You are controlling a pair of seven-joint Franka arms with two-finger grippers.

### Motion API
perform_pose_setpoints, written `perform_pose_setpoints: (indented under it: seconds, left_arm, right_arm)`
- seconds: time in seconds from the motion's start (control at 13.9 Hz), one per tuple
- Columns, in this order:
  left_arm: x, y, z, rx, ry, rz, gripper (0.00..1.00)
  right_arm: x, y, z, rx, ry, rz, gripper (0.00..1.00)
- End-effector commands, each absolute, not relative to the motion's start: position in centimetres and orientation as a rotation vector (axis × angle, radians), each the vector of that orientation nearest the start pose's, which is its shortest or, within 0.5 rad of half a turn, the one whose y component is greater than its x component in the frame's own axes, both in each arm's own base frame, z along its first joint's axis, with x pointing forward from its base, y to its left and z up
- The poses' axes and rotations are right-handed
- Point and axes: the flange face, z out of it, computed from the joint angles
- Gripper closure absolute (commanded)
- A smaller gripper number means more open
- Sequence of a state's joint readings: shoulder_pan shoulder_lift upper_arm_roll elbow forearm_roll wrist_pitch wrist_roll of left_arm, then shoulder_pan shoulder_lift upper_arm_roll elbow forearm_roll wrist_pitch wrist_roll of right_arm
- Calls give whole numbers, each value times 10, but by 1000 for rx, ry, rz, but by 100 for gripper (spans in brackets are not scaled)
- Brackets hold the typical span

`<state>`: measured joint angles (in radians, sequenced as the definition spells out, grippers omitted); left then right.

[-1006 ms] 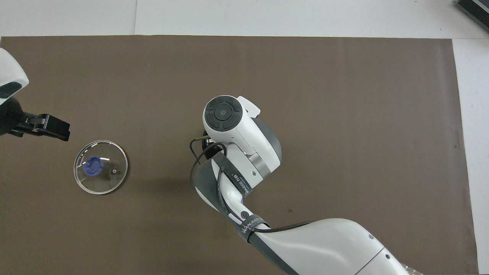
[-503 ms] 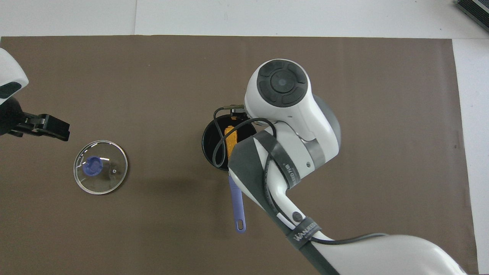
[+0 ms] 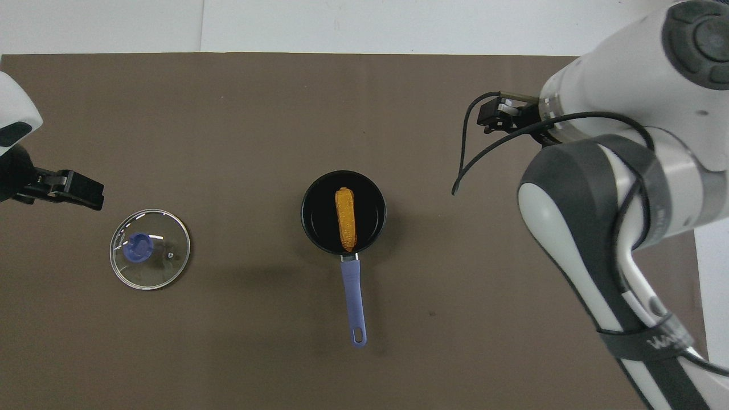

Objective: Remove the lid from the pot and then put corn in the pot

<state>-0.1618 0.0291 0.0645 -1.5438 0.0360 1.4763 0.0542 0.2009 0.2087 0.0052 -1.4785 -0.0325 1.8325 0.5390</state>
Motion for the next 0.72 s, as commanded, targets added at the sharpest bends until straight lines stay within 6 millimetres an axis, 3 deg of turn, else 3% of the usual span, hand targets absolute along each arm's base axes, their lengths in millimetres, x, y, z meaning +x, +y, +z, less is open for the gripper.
perform_pose_setpoints:
  seconds: [0.0,0.29,0.65]
  left_arm:
    - [548,-47,617,-3107,237,162,0]
    - [549,-47,617,-3107,237,160,0]
    - [549,-47,617,-3107,237,160,0]
  right_arm:
    - [594,82,589,-3062,580,-206,0]
    - [554,33,615,-3114,513,-91,0]
    - [547,7,626,-3129,504,-80,0]
